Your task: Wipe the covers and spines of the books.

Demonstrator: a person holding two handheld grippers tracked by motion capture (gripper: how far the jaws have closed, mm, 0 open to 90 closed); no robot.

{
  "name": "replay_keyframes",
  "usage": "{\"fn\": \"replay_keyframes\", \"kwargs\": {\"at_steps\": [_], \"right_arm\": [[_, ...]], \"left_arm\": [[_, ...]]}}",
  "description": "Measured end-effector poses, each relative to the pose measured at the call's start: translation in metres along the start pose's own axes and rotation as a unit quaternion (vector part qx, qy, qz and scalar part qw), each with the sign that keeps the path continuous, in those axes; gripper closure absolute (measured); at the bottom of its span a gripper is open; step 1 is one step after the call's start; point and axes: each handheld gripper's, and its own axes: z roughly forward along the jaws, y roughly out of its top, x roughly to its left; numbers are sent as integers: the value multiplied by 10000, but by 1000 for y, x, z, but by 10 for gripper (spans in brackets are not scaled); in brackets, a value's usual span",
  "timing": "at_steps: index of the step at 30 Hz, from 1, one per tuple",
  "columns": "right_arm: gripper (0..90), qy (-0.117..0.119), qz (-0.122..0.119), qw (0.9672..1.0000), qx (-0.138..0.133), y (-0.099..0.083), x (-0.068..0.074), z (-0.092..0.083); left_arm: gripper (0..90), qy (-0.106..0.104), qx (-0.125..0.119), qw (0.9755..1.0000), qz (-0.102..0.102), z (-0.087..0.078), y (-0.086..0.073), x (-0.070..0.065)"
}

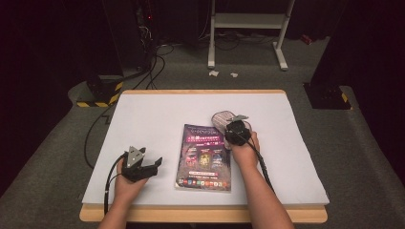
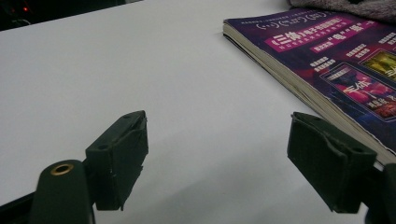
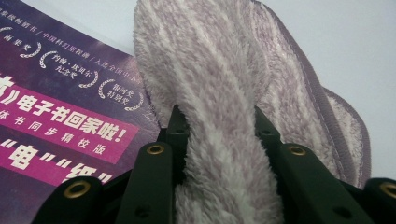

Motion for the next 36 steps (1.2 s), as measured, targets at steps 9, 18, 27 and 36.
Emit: {"fn": "replay_keyframes", "kwargs": {"at_steps": [9,18,27,36], "right_arm": [[685,-11,2,10000,3,0,0,0],[686,23,-18,9998,-175,9,0,-20],[682,-209,-65,9988,-428,-5,-23,-74],[677,-536,148,9973,-477,-27,-62,-106]], "left_arm": [[205,-4,-8,10000,9,0,0,0],[205,-3,-2,10000,3,0,0,0],[206,13,27,10000,10,1,0,-1],[205,20,81,10000,31,2,1,-1]]}}
